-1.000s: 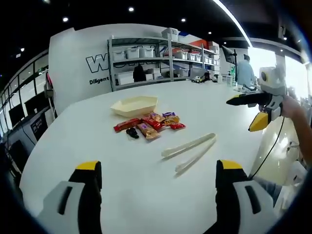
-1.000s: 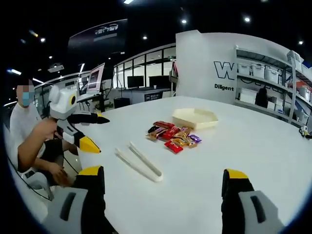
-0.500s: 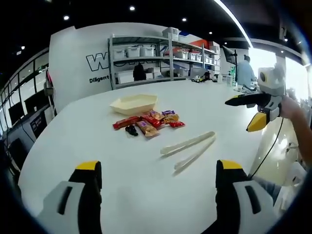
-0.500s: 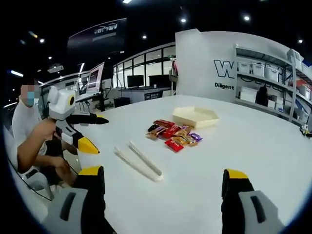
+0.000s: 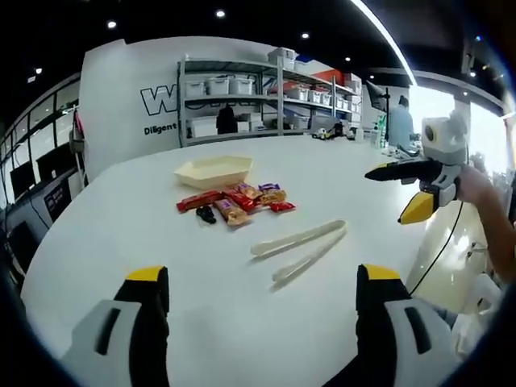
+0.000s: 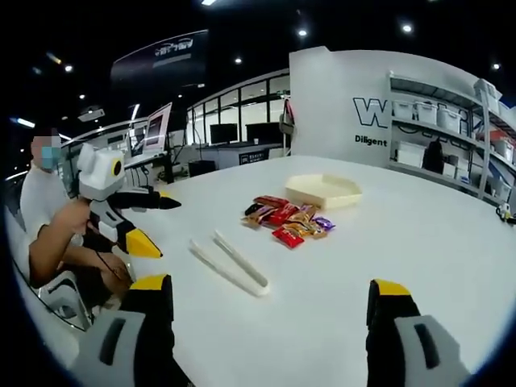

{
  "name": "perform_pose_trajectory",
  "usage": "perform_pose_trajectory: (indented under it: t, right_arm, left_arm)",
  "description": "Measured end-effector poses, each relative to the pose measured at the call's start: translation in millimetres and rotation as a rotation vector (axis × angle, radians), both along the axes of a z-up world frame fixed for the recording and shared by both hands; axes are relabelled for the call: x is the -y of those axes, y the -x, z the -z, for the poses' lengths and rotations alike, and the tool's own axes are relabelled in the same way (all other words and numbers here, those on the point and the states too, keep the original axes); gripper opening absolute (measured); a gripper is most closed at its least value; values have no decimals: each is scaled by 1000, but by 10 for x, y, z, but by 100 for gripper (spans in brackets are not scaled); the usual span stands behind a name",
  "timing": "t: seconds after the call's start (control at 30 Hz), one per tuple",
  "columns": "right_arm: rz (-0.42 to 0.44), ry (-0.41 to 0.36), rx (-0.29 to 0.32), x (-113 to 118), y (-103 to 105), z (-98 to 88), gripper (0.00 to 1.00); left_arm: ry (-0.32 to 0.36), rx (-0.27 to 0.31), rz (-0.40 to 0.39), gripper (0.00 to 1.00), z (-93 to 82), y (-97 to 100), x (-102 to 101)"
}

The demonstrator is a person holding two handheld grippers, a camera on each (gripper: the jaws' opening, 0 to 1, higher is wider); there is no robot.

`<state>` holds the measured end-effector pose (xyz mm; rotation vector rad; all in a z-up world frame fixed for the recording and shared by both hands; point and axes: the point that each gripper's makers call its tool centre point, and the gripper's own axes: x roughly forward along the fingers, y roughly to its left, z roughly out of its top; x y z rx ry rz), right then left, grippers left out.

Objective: Place the target food into the container with the food tongs after gripping and lifting it, then release it inside without dropping or visibly crushing the food.

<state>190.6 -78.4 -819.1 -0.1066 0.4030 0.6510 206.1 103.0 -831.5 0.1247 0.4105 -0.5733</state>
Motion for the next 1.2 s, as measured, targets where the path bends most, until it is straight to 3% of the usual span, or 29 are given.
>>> perform_pose_trajectory:
  t: [0.43,1.2]
  right_arm:
    - [-9,-1,2,-29,1,-12,99]
    - [-32,5,18,-49,53,-101,99]
  left_arm:
    - [-35,5,-13,95,17,10,-24]
    - [-23,14,-29,95,-64,-10,-53]
